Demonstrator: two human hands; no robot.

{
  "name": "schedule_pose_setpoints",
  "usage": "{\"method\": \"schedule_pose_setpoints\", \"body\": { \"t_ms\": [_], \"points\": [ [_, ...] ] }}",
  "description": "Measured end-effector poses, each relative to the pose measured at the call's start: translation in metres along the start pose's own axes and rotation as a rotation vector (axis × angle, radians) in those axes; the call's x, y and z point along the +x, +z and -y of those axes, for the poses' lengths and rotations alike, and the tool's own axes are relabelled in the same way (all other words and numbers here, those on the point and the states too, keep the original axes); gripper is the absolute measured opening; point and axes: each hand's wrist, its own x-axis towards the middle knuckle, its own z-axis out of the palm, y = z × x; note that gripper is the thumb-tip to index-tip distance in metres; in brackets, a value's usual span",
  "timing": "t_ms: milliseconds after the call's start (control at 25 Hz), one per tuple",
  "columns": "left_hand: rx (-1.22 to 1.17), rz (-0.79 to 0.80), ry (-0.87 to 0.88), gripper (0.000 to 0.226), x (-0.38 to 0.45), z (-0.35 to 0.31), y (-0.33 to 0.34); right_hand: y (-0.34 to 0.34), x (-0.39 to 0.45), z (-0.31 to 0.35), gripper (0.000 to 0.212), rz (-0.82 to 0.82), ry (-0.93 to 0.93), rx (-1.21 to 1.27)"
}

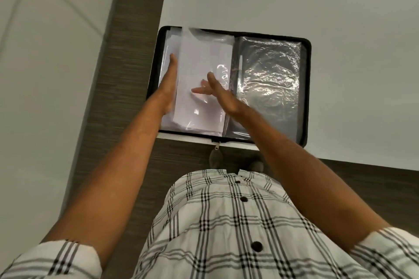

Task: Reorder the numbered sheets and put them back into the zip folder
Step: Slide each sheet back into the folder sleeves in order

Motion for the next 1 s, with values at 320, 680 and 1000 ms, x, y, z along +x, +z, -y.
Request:
{"method": "schedule_pose_setpoints", "body": {
  "t_ms": [320,680,1000],
  "points": [
    [1.017,-0.490,0.178,0.087,0.019,0.027,-0.027,0.012,0.013,-0.011,0.063,-0.021,-0.012,-0.336],
    [1.356,-0.046,0.492,0.063,0.031,0.048,0.066,-0.081,-0.040,-0.058,0.031,-0.498,-0.063,0.415],
    [1.327,0.179,0.723,0.053,0.051,0.038,0.260,-0.183,-0.127,-0.164,0.021,-0.909,0.068,0.195]
  ]
}}
